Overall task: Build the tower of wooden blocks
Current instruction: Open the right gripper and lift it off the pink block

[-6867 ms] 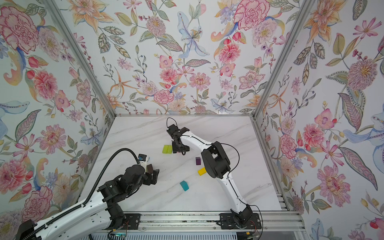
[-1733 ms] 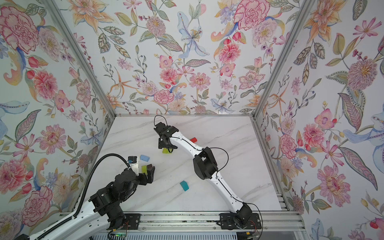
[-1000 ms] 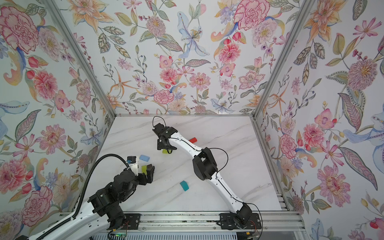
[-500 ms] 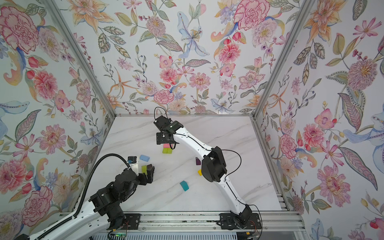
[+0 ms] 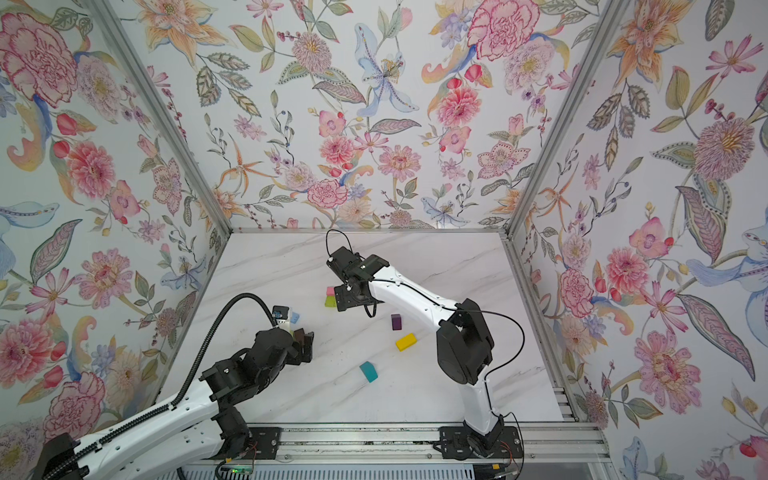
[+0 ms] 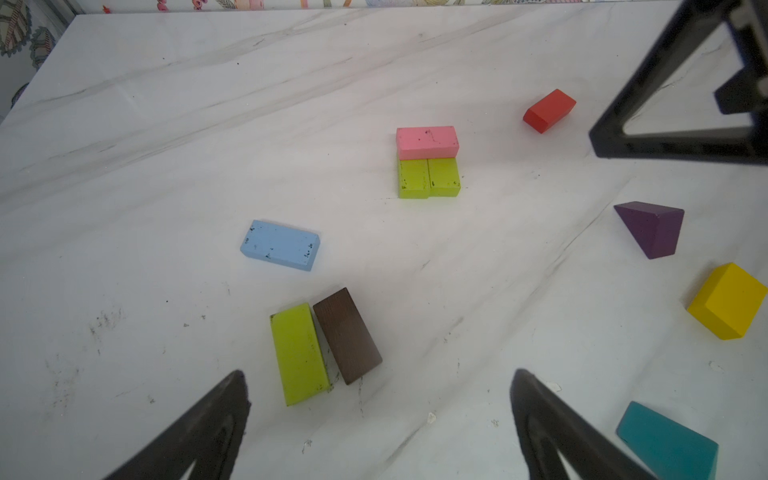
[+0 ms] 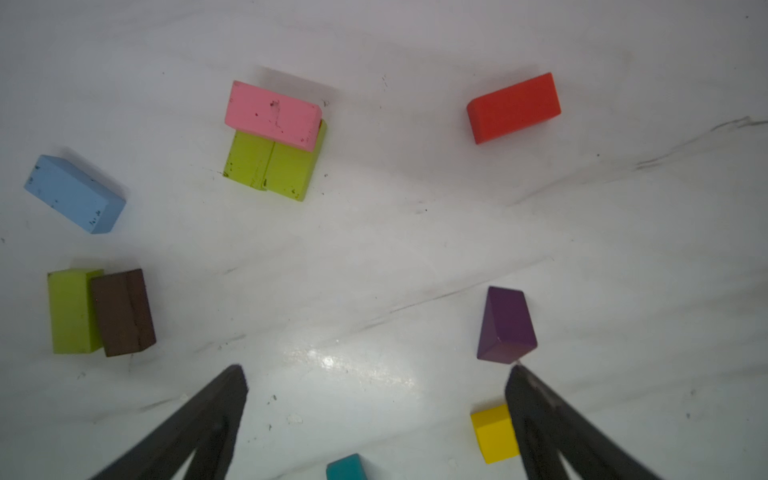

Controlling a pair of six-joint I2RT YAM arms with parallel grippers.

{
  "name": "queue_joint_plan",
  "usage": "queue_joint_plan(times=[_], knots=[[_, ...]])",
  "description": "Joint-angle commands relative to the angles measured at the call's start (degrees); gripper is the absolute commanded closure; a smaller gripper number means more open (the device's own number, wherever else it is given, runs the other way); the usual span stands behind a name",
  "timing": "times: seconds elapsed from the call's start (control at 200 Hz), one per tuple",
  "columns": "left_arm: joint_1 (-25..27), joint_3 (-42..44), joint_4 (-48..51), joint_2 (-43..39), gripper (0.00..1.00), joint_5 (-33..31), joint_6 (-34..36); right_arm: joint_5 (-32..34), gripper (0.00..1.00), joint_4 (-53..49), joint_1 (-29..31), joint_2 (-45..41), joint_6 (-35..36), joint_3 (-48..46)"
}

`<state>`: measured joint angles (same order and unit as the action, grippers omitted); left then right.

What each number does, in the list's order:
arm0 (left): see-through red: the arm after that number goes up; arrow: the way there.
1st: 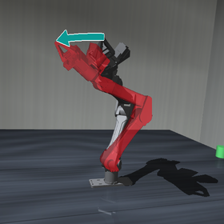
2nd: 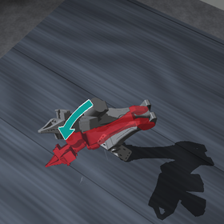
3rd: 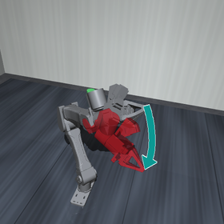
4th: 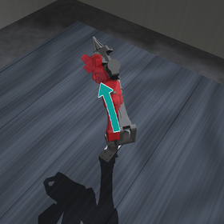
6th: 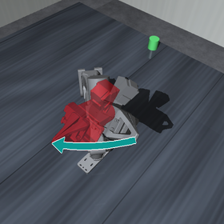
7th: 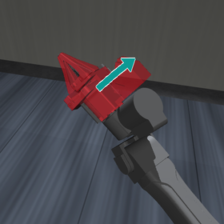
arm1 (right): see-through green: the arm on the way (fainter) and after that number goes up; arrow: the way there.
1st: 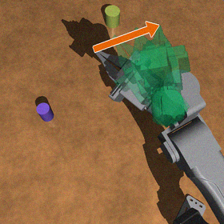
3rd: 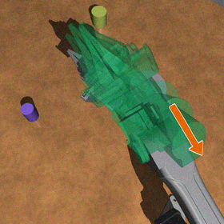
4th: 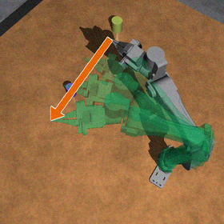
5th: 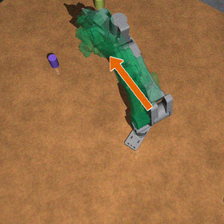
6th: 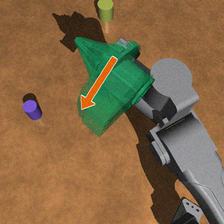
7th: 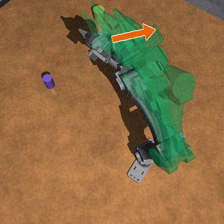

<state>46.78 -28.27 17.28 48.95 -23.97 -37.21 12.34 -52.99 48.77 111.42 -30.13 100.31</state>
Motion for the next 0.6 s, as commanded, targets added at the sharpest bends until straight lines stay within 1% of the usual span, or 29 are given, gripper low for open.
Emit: queue_joint_plan(times=[0.0,0.095,0.335,0.455,0.595], knots=[[-2.28,-2.26,-0.13,3.73,0.01,-0.09,2.73,-1.67,0.01,5.05,-1.12,-6.53,2.54,-6.25],[-5.66,-2.73,-2.11,7.57,0.01,3.65,3.88,-4.47,0.01,8.22,-2.33,-10.86,3.93,-12.61],[-10.35,-6.19,-4.82,15.54,0.01,5.40,6.07,-12.55,0.01,14.54,-4.81,-21.31,7.40,-25.89],[-11.95,-8.47,-4.98,19.05,0.01,5.12,6.43,-14.43,0.01,15.72,-5.18,-24.49,9.01,-30.07],[-12.58,-10.56,-5.23,22.31,0.01,4.27,6.49,-15.98,0.01,16.13,-5.48,-26.62,10.70,-32.57]])
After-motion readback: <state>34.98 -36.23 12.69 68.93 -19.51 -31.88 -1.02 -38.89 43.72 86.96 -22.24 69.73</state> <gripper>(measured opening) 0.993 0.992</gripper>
